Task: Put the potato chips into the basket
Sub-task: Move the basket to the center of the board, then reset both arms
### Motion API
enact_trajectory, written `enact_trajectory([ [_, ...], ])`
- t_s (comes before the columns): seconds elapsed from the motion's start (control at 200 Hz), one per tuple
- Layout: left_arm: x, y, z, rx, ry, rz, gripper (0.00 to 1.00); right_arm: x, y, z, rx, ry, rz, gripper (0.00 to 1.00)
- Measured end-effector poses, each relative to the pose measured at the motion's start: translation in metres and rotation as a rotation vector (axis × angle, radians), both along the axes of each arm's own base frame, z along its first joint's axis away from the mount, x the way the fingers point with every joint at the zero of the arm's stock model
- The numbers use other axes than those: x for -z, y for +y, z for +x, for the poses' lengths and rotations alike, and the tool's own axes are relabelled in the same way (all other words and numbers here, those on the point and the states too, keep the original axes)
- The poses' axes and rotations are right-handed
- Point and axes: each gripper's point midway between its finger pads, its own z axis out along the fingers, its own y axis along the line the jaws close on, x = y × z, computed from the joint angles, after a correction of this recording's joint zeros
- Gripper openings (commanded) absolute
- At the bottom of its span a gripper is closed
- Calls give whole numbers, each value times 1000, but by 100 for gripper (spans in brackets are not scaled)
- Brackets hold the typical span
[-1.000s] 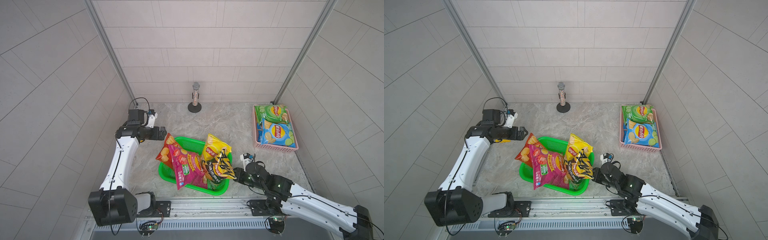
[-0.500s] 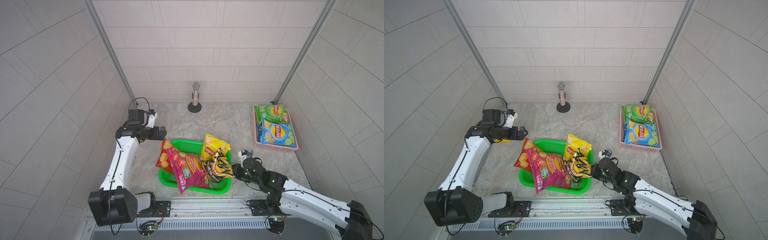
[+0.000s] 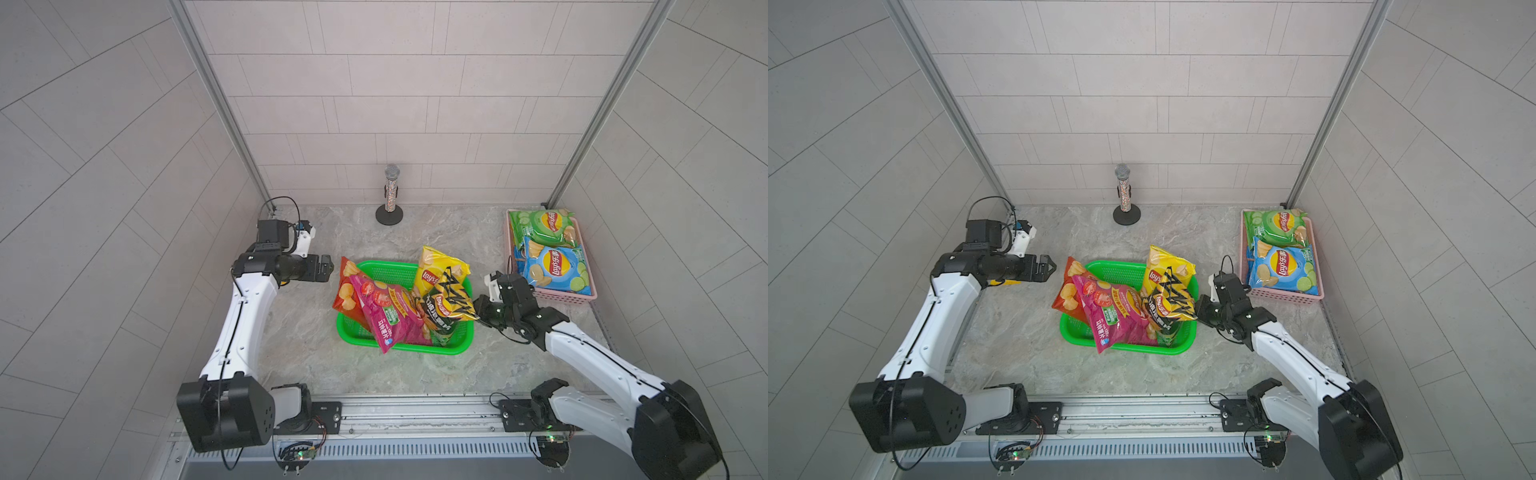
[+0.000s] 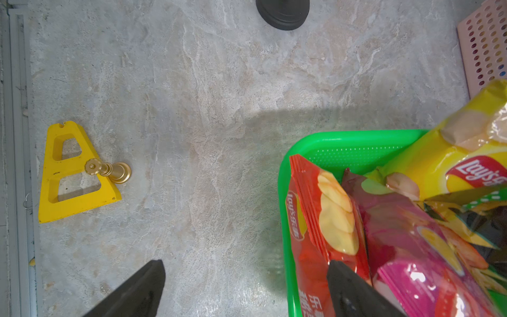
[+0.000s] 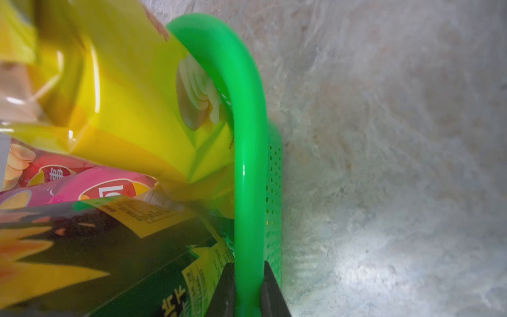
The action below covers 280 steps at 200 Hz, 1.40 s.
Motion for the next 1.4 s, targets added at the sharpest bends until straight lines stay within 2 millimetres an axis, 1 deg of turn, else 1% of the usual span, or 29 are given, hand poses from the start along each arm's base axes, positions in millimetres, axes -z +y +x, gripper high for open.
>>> enact_trajectory([
  [0.095, 5, 0, -2, 10, 12, 5, 100, -1, -2, 28, -34, 5, -13, 0],
  [0.205, 7, -1, -3, 30, 14, 14, 100, -1, -1, 59, -74, -4, -31, 26],
  [0.25, 9, -1, -4, 38, 16, 20, 100, -1, -1, 67, -83, -10, -44, 35],
  [0.28, 11, -1, -4, 44, 18, 23, 100, -2, -2, 71, -85, -19, -62, 38],
  [0.35, 15, -1, -6, 55, 26, 32, 100, -10, -9, 78, -85, -53, -108, 42],
  [0.39, 18, -1, -8, 59, 32, 36, 100, -16, -14, 81, -80, -74, -135, 47],
  [0.425, 21, -1, -9, 64, 38, 39, 100, -22, -19, 82, -73, -91, -160, 50],
  [0.475, 25, -1, -11, 67, 48, 39, 100, -31, -27, 81, -62, -115, -196, 52],
  [0.51, 27, -1, -12, 69, 51, 40, 100, -37, -34, 80, -50, -128, -216, 57],
  [0.56, 30, -1, -15, 71, 56, 40, 100, -47, -45, 76, -24, -149, -246, 58],
  [0.585, 31, -1, -16, 70, 56, 40, 100, -52, -50, 74, -13, -157, -258, 59],
  [0.67, 35, -1, -18, 65, 50, 44, 100, -70, -66, 64, 30, -205, -304, 66],
  [0.726, 38, 0, -18, 56, 40, 46, 100, -81, -74, 54, 60, -244, -328, 67],
  [0.741, 39, 0, -17, 55, 35, 47, 100, -84, -76, 52, 66, -256, -336, 69],
  [0.761, 41, 1, -16, 53, 26, 49, 100, -87, -79, 48, 77, -272, -344, 70],
  [0.821, 49, 2, -15, 41, 1, 53, 100, -96, -88, 37, 108, -322, -369, 81],
  [0.831, 50, 2, -15, 39, -4, 55, 100, -97, -89, 36, 107, -333, -376, 87],
  [0.841, 52, 3, -15, 33, -9, 55, 100, -98, -90, 34, 113, -342, -380, 95],
  [0.856, 55, 3, -15, 29, -18, 58, 100, -99, -92, 32, 123, -353, -381, 100],
  [0.921, 69, 8, -14, -8, -50, 67, 100, -102, -100, 23, 146, -404, -407, 100],
  [1.001, 88, 13, -11, -51, -89, 76, 100, -100, -104, 16, 161, -441, -424, 100],
  [1.081, 107, 18, -5, -91, -133, 84, 100, -99, -107, 16, 173, -464, -434, 100],
  [1.166, 121, 22, 3, -126, -181, 83, 100, -99, -108, 19, 180, -479, -444, 100],
  [1.316, 141, 26, 20, -167, -259, 69, 100, -104, -111, 26, 188, -522, -466, 100],
  [1.371, 143, 27, 26, -179, -279, 65, 100, -107, -113, 28, 196, -545, -483, 100],
  [1.401, 141, 29, 31, -188, -307, 64, 100, -108, -114, 30, 202, -559, -492, 100],
])
